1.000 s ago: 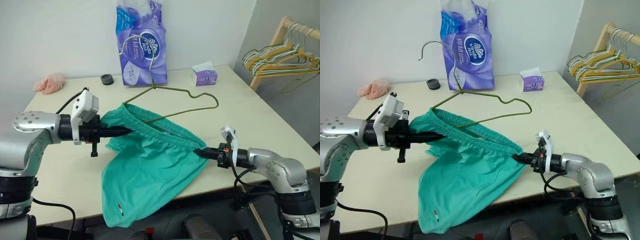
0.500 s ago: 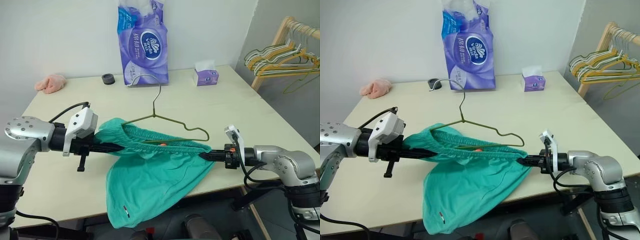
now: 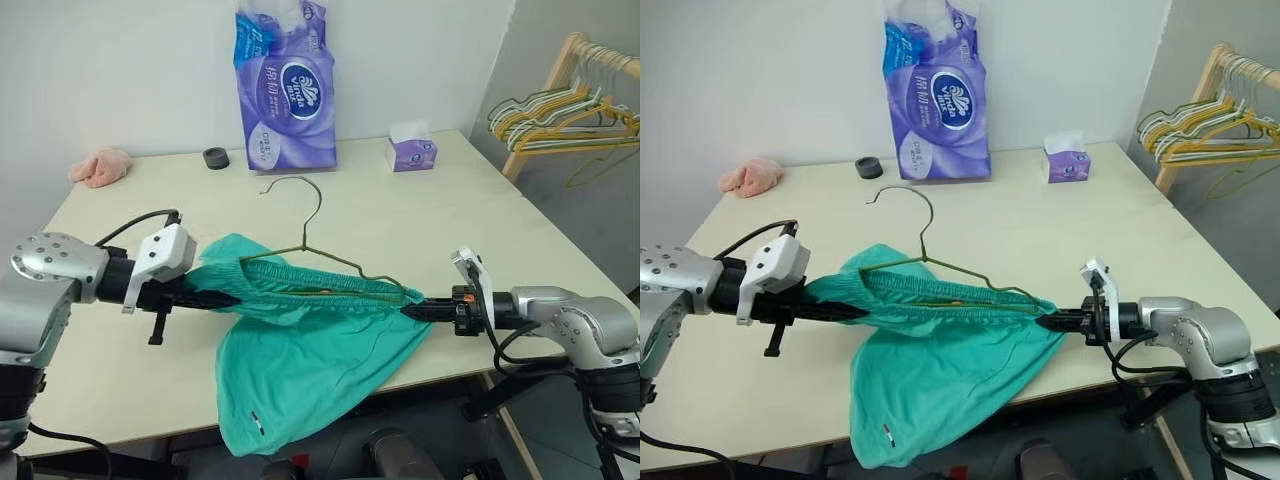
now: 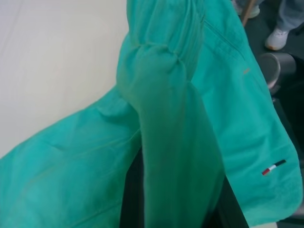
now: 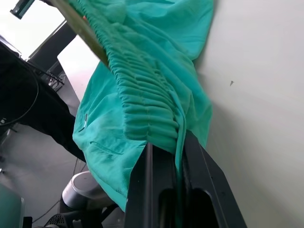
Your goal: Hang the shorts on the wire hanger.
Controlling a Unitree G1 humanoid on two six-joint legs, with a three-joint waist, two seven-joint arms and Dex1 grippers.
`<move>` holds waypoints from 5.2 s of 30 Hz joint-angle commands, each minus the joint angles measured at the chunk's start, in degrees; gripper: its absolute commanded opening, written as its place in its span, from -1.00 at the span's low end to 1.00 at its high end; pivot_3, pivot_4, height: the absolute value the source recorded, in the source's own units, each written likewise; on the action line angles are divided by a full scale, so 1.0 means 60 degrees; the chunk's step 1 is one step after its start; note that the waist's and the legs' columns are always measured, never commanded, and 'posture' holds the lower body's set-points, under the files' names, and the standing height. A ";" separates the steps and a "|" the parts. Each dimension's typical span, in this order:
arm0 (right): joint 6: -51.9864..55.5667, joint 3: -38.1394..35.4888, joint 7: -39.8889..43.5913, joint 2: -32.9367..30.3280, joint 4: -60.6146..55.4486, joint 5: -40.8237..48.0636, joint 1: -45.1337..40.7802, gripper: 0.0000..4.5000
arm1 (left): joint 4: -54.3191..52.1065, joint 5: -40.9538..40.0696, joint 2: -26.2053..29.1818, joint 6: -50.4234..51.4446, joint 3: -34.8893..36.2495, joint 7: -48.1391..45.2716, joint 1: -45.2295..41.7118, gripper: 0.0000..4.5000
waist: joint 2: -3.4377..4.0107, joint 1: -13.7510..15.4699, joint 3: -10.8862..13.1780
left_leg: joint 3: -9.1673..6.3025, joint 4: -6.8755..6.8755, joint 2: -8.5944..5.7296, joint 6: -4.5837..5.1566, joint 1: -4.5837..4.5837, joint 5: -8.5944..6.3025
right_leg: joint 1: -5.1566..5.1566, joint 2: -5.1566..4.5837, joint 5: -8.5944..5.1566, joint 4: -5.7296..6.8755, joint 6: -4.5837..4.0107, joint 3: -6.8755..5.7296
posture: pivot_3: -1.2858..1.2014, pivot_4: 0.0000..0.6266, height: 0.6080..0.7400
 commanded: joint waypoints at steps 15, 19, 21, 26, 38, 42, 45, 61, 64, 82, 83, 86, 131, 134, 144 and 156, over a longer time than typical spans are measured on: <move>-0.0388 -0.0026 0.0333 -0.0470 0.0096 -0.0130 -0.0004 -0.98 | -0.0494 -0.0806 0.0163 0.0892 0.0531 -0.0010 0.0343 -1.00 | 0.0000 -0.0022 0.0000 | 0.0002 -0.0010 0.0003 0.0000 0.0003 0.0000 | -0.0002 0.0000 0.0000 -0.0004 0.0001 0.0002 | -0.18 -0.91 1.00; -0.0231 -0.0062 0.0325 -0.0449 0.0273 -0.0057 -0.0035 -0.98 | -0.0448 -0.1071 0.0057 0.1090 0.0635 0.0139 0.0133 -1.00 | 0.0000 -0.0021 0.0000 | 0.0004 -0.0009 0.0003 0.0000 0.0003 0.0000 | -0.0001 -0.0001 0.0000 -0.0004 0.0001 0.0001 | -0.18 -0.91 1.00; -0.0130 -0.0095 0.0301 -0.0408 0.0421 -0.0009 -0.0054 -0.98 | -0.0470 -0.1201 0.0028 0.1163 0.0660 0.0183 0.0075 -1.00 | -0.0001 -0.0022 0.0000 | 0.0003 -0.0010 0.0004 0.0000 0.0003 0.0000 | -0.0002 -0.0001 0.0000 -0.0004 0.0001 0.0001 | -0.18 -0.91 1.00; -0.0061 -0.0098 0.0310 -0.0397 0.0704 0.0006 -0.0046 -0.98 | -0.0759 -0.1325 0.0111 0.1240 0.0643 0.0149 0.0238 -1.00 | 0.0001 -0.0023 0.0000 | 0.0005 -0.0010 0.0004 0.0000 0.0003 0.0000 | -0.0002 0.0000 0.0000 -0.0005 0.0000 0.0003 | -0.17 -0.92 1.00; -0.0072 -0.0089 0.0372 -0.0473 0.0282 0.0110 -0.0061 -0.98 | -0.0225 -0.0322 0.0351 0.0320 0.0355 0.0039 0.0424 -1.00 | 0.0001 -0.0024 0.0000 | 0.0006 -0.0013 0.0004 0.0000 0.0004 0.0000 | -0.0003 0.0000 0.0000 -0.0007 0.0001 0.0002 | -0.17 -0.92 1.00; -0.0022 -0.0118 0.0368 -0.0555 -0.0019 0.0201 -0.0050 -0.98 | -0.0074 -0.0046 0.0360 0.0064 0.0284 0.0067 0.0441 -1.00 | 0.0001 -0.0022 0.0000 | 0.0005 -0.0014 0.0004 0.0000 0.0003 0.0000 | -0.0003 0.0000 0.0000 -0.0008 0.0001 0.0002 | -0.18 -0.92 1.00; -0.0067 -0.0142 0.0365 -0.0700 -0.0238 0.0181 -0.0143 -0.98 | 0.0220 0.0446 0.0362 -0.0382 0.0134 0.0206 0.0436 -1.00 | 0.0001 -0.0023 0.0001 | 0.0005 -0.0014 0.0004 0.0000 0.0004 0.0000 | -0.0003 0.0000 0.0000 -0.0008 0.0001 0.0002 | -0.18 -0.92 1.00; -0.1246 0.2066 0.0193 -0.0384 -0.0498 -0.1701 -0.2484 -0.98 | 0.0330 0.1841 -0.0566 -0.1120 -0.0948 0.1365 -0.0093 -1.00 | 0.0001 -0.0068 0.0000 | 0.0004 -0.0017 0.0005 0.0000 0.0003 0.0000 | -0.0009 -0.0004 0.0001 -0.0010 -0.0001 0.0002 | -0.19 -0.95 1.00; -0.1655 0.2565 0.0554 -0.0190 0.0102 -0.2178 -0.3240 -0.98 | 0.0220 0.1880 -0.0731 -0.1105 -0.1094 0.1364 -0.0102 -1.00 | 0.0000 -0.0085 -0.0001 | 0.0004 -0.0015 0.0004 0.0000 -0.0007 0.0000 | -0.0017 -0.0008 0.0003 -0.0010 -0.0003 0.0003 | -0.20 -0.95 1.00; -0.1805 0.2269 0.0575 -0.0135 -0.0838 -0.2708 -0.2872 0.21 | -0.0255 0.2053 -0.1434 -0.1032 -0.1372 0.1948 0.0359 -1.00 | -0.0002 -0.0018 -0.0006 | -0.0014 -0.0011 0.0000 -0.0001 -0.0017 0.0000 | -0.0022 -0.0016 0.0004 -0.0005 -0.0004 -0.0010 | -0.19 -0.94 1.00; -0.1679 0.2150 0.0454 -0.0207 -0.1076 -0.2649 -0.2669 0.36 | -0.0272 0.2056 -0.1446 -0.1025 -0.1373 0.1968 0.0384 -1.00 | -0.0002 -0.0022 -0.0007 | -0.0013 -0.0011 -0.0001 -0.0001 -0.0019 0.0000 | -0.0022 -0.0018 0.0004 -0.0007 -0.0004 -0.0011 | -0.19 -0.94 1.00; -0.1445 0.1865 -0.0224 -0.0379 -0.1772 -0.2778 -0.1955 0.82 | -0.0264 0.2062 -0.1485 -0.1037 -0.1412 0.2012 0.0398 -1.00 | -0.0002 -0.0041 -0.0007 | -0.0010 -0.0006 -0.0002 -0.0001 -0.0017 0.0000 | -0.0021 -0.0018 0.0004 -0.0002 -0.0004 -0.0006 | -0.20 -0.93 1.00; -0.4383 0.4544 0.0820 0.1388 0.1312 -0.5757 -0.3298 -0.96 | -0.0318 0.1954 -0.1553 -0.1001 -0.1429 0.1684 0.0251 -1.00 | -0.0006 -0.0106 -0.0014 | -0.0016 0.0003 -0.0002 -0.0001 -0.0006 0.0001 | -0.0015 -0.0010 0.0004 0.0009 -0.0005 -0.0008 | -0.18 -0.96 1.00; -0.4367 0.4455 0.0908 0.1380 0.1213 -0.5778 -0.3283 -1.00 | -0.0197 0.1668 -0.1870 -0.0482 -0.1294 0.1983 0.0050 -0.75 | -0.0006 -0.0102 -0.0015 | -0.0017 0.0004 -0.0002 -0.0001 -0.0006 0.0001 | -0.0015 -0.0010 0.0004 0.0010 -0.0005 -0.0009 | -0.18 -0.96 1.00; -0.4118 0.3917 0.1245 0.0701 0.0475 -0.5506 -0.3017 -1.00 | 0.1110 0.0481 -0.1962 0.0462 0.0226 0.2358 -0.0446 0.48 | -0.0009 -0.0116 -0.0018 | -0.0028 0.0012 -0.0004 -0.0001 -0.0013 0.0000 | -0.0023 -0.0011 0.0004 0.0019 -0.0005 -0.0017 | -0.19 -0.98 1.00; -0.3783 0.3666 0.1488 0.0114 -0.0149 -0.5276 -0.2710 -1.00 | 0.2031 0.0843 -0.1989 -0.0333 0.0102 0.2241 -0.0754 0.99 | -0.0014 -0.0142 -0.0030 | -0.0030 0.0017 -0.0004 -0.0003 -0.0015 0.0001 | -0.0021 -0.0014 0.0004 0.0017 -0.0005 -0.0018 | -0.20 -1.00 1.00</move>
